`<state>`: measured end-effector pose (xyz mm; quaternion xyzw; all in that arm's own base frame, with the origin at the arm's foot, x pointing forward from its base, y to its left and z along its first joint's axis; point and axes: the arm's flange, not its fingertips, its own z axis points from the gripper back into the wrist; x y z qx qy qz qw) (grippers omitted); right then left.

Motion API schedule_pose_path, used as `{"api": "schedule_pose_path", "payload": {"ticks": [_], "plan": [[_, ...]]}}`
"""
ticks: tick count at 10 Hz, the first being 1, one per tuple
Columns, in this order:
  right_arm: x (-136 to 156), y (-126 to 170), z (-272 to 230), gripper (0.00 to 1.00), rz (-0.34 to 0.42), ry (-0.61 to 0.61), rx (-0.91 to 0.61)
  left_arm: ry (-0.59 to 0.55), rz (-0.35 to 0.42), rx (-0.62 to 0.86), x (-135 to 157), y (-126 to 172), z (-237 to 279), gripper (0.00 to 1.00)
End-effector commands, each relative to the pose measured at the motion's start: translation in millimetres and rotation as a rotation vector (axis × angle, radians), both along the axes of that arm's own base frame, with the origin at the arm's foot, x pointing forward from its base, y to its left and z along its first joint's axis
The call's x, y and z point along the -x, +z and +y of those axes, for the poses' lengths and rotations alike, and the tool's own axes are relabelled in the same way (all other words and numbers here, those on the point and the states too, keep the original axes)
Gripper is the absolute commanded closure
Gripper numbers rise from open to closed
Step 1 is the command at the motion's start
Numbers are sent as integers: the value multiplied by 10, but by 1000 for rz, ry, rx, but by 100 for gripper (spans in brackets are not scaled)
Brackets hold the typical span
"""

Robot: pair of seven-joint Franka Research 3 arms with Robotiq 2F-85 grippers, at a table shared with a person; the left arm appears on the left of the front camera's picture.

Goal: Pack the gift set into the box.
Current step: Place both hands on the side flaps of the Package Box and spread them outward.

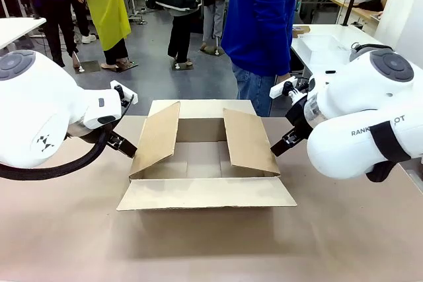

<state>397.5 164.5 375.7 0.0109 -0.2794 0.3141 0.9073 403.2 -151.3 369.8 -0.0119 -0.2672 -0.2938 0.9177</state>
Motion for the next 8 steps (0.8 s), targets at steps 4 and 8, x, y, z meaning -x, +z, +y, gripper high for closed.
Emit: {"api": "schedule_pose_path", "payload": {"ticks": [4,8], "plan": [[2,-1,2,0,0,0,-1,-1,-1,0,1,3,-3,0],[0,0,0,0,0,0,0,0,0,0,0,0,0,0]]}}
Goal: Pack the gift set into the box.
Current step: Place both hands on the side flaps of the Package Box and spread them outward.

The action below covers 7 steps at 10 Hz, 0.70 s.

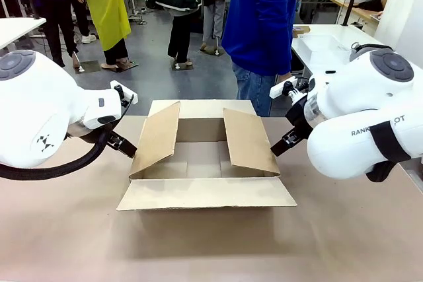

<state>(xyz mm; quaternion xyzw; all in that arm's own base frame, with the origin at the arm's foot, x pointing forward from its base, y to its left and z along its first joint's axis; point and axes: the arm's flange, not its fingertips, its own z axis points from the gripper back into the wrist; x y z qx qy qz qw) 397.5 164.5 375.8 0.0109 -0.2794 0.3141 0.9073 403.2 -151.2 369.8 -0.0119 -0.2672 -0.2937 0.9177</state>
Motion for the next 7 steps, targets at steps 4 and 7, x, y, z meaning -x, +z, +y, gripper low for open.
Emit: {"api": "schedule_pose_path", "payload": {"ticks": [4,7], "plan": [[386,1067,-773,0,23,-91,-221,82,-116,34,616,1008,468,0],[655,1485,-1575,0,162,-261,-594,73,39,448,1010,1521,1021,0]]}}
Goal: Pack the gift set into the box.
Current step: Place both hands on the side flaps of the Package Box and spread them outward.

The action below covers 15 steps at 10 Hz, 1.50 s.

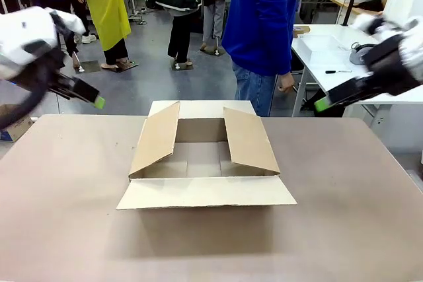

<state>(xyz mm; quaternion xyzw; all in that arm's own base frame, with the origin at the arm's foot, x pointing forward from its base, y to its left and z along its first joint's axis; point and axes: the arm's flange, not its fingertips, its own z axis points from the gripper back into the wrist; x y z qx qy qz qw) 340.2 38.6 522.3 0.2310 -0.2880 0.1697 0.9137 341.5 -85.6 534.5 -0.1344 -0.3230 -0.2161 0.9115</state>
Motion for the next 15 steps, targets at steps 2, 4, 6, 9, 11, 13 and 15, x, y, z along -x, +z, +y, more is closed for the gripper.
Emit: {"api": "schedule_pose_path", "payload": {"ticks": [2,4,6,9,11,13,15], "plan": [[191,-76,-1095,0,128,-126,-395,-128,194,514,482,-128,1167,0],[410,-470,-1899,0,133,-201,-671,-58,211,942,543,-438,2343,0],[647,-1051,-2458,0,152,-327,-877,132,195,1282,681,-1056,3046,0],[791,-1052,-2647,0,176,-381,-871,95,178,1169,1014,-1154,3188,0],[791,-1052,-2647,0,176,-381,-871,95,178,1169,1014,-1154,3188,0],[791,-1052,-2647,0,176,-381,-871,95,178,1169,1014,-1154,3188,0],[791,-1052,-2647,0,176,-381,-871,95,178,1169,1014,-1154,3188,0]]}}
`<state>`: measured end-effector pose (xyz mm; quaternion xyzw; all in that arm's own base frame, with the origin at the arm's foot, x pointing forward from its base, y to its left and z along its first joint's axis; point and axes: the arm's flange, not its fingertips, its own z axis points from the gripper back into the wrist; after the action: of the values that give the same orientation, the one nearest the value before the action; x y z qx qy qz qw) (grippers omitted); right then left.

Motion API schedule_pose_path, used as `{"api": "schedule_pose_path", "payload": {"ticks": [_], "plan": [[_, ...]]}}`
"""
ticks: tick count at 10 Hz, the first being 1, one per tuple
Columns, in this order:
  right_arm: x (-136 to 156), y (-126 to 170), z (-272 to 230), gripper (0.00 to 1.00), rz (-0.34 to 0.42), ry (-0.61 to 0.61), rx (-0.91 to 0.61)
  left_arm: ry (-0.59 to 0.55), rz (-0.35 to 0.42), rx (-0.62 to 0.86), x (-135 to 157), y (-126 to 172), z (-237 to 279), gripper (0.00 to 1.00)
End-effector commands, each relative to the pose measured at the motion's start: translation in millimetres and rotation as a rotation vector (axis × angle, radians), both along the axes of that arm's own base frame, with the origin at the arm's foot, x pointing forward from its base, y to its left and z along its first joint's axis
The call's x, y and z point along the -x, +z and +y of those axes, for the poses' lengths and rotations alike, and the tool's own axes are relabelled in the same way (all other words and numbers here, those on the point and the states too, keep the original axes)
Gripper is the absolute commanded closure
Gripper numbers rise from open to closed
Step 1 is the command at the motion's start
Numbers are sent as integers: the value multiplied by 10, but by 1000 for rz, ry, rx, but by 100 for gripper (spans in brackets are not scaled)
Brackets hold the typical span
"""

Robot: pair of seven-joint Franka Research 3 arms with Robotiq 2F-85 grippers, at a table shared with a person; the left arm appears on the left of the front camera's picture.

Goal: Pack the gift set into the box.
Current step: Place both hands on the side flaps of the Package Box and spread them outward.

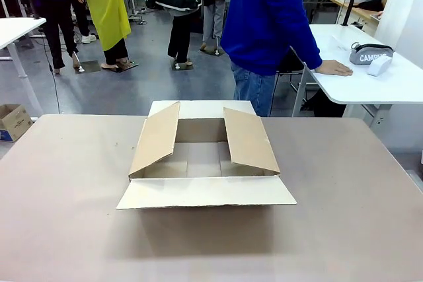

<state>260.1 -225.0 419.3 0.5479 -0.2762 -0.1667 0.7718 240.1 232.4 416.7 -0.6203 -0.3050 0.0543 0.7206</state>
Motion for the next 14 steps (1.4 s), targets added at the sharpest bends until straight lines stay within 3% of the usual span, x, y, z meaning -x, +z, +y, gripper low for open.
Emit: {"api": "schedule_pose_path", "payload": {"ticks": [1,2,3,5,6,8,9,11,12,13,14], "plan": [[-10,-22,-12,0,-36,-2,4,11,-22,-5,0,24,8,0],[0,0,0,0,0,0,0,0,0,0,0,0,0,0],[-164,290,406,0,63,17,132,-35,8,-115,-96,237,-373,0],[-492,890,1651,0,49,155,469,-199,23,-378,-309,698,-1484,0],[-586,970,2230,0,37,224,613,-298,32,-473,-376,761,-1965,0],[-614,793,3183,0,16,422,815,-411,102,-641,-505,588,-2809,0],[-579,695,3478,0,-9,496,850,-373,123,-691,-580,500,-3056,0],[-403,493,3971,0,-59,635,836,-436,234,-685,-758,316,-3391,0],[-323,503,3924,0,-87,654,791,-430,130,-698,-795,784,-3222,0],[-445,615,4078,0,1,606,872,-430,130,-698,-795,784,-3222,0],[-445,615,4078,0,1,606,872,-430,130,-698,-795,784,-3222,0]]}}
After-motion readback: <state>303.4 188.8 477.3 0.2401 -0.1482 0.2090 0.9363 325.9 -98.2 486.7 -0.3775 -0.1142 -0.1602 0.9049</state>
